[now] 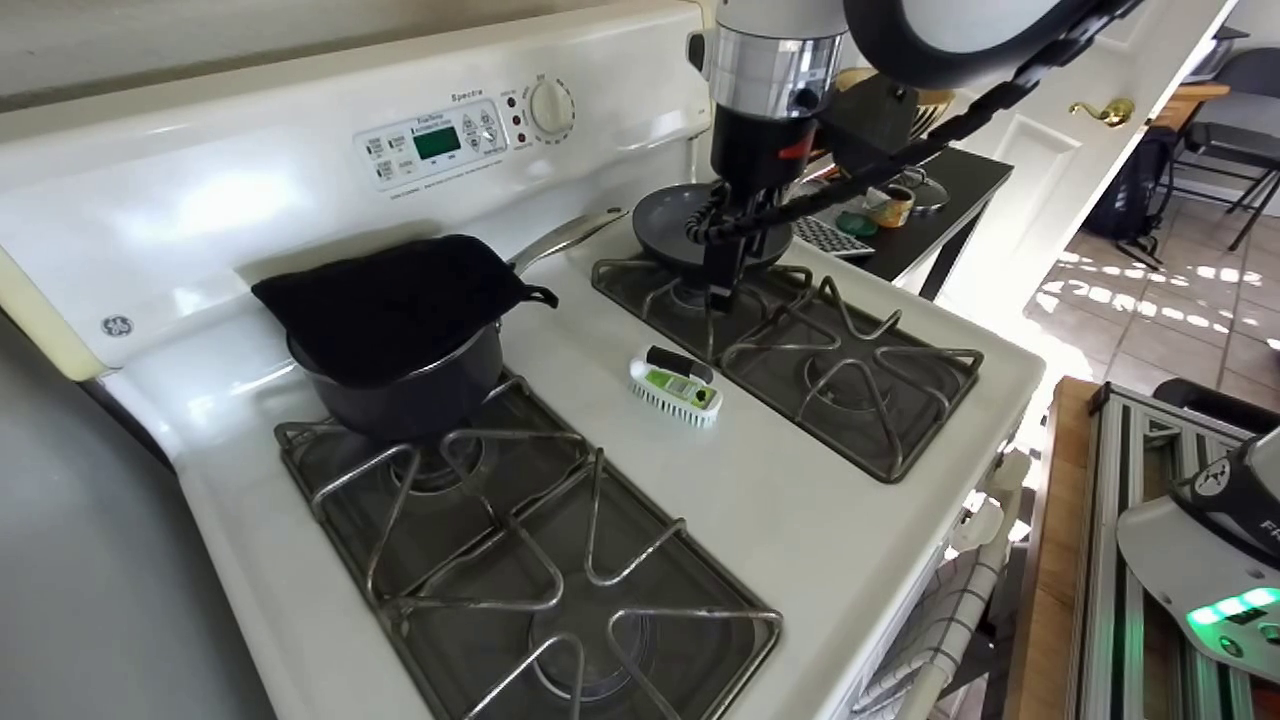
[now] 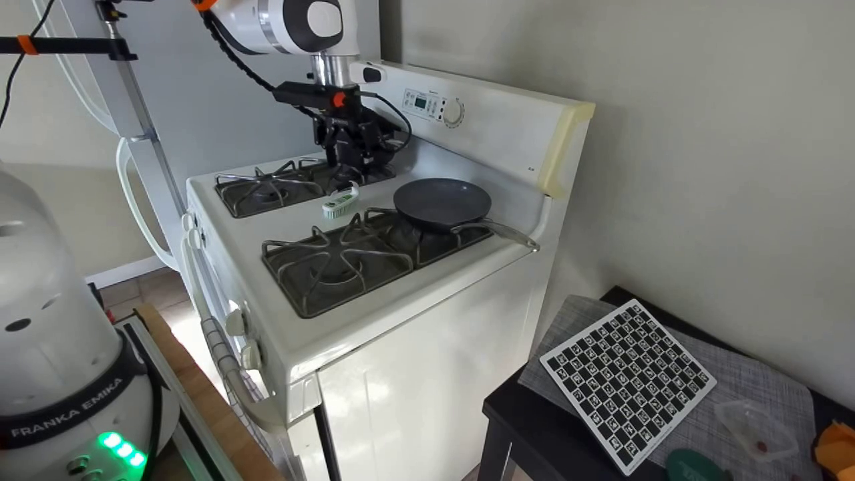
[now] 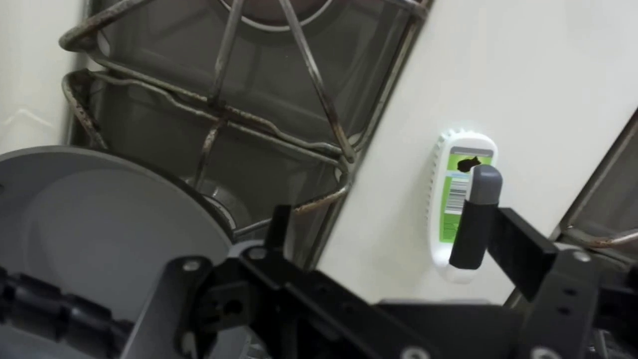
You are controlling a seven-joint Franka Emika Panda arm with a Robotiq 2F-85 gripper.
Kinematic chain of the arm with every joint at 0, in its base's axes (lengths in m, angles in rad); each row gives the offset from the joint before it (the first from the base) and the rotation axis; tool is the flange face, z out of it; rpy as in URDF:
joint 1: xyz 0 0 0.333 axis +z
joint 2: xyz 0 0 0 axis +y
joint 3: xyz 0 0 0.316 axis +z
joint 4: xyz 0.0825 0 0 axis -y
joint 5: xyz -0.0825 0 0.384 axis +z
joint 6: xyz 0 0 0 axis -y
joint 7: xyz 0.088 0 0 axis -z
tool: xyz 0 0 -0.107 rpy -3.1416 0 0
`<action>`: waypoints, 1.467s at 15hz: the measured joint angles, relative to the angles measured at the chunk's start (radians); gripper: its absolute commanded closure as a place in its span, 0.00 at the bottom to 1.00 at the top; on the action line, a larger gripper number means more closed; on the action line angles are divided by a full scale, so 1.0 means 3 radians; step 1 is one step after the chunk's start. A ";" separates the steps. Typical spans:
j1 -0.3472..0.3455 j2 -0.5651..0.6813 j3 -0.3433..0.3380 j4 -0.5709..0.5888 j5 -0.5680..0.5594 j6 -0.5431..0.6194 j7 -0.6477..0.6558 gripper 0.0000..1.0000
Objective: Use the brush to clean the top of the stove
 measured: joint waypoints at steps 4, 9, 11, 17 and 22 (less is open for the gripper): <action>0.0072 0.0054 0.0056 0.0000 0.0122 0.0117 -0.0021 0.00; 0.0107 0.0211 0.0090 0.0020 0.0161 0.0267 -0.0073 0.00; 0.0108 0.0303 0.0099 0.0058 0.0179 0.0320 -0.0107 0.00; 0.0118 0.0596 0.0111 0.0235 0.0278 0.0370 -0.0110 0.00; 0.0147 0.0775 0.0122 0.0354 0.0278 0.0373 -0.0098 0.44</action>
